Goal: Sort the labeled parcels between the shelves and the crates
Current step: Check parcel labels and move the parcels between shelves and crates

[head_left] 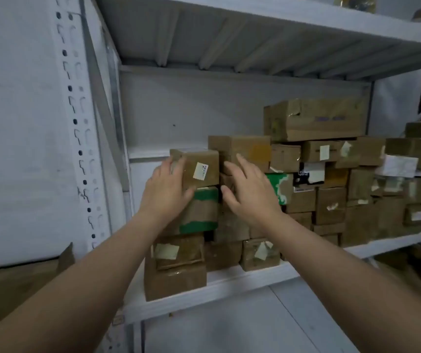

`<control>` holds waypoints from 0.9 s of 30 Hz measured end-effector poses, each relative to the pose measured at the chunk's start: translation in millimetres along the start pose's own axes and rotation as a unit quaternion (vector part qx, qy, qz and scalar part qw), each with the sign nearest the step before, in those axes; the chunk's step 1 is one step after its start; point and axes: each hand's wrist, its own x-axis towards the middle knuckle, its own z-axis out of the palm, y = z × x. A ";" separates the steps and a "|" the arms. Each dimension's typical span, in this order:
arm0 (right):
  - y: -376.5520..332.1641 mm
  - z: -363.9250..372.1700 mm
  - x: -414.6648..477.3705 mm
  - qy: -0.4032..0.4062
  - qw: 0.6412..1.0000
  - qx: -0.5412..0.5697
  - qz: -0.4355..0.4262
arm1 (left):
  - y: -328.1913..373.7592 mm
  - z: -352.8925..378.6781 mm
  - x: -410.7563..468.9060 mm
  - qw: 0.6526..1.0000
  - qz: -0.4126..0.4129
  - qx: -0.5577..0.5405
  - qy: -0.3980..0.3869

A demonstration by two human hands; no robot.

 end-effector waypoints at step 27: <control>-39.8 25.0 59.1 0.073 0.823 0.559 0.066 | 11.6 -5.4 6.3 0.883 -0.061 -0.447 0.130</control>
